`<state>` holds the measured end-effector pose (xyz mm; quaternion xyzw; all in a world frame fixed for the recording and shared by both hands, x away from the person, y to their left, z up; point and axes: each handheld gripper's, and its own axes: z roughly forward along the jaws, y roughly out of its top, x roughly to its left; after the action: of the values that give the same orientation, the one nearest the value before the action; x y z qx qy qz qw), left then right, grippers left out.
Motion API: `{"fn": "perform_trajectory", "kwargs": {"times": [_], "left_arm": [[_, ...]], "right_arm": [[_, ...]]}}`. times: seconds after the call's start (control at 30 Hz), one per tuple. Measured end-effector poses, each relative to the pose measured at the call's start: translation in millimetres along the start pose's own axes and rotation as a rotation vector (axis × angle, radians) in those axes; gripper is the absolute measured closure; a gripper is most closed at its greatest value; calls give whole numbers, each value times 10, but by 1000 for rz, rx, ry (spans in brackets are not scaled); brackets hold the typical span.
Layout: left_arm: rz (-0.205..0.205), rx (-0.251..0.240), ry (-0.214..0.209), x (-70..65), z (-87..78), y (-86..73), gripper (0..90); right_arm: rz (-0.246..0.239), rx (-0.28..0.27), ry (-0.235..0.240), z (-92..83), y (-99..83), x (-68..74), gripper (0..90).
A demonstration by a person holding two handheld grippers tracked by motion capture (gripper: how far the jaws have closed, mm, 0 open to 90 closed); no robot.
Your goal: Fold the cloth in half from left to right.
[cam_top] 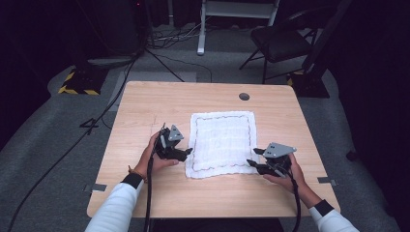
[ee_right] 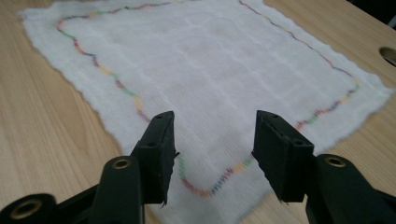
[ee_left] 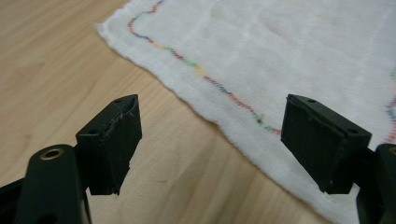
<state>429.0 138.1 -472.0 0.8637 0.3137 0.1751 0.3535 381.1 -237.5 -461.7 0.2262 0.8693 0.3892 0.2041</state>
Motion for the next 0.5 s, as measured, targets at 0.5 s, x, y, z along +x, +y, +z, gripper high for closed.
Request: {"fn": "perform_trajectory", "kwargs": {"times": [0.5], "left_arm": [[-122, -6, 61, 430, 271, 224, 212]], "right_arm": [[-133, -25, 194, 686, 663, 659, 497]]}}
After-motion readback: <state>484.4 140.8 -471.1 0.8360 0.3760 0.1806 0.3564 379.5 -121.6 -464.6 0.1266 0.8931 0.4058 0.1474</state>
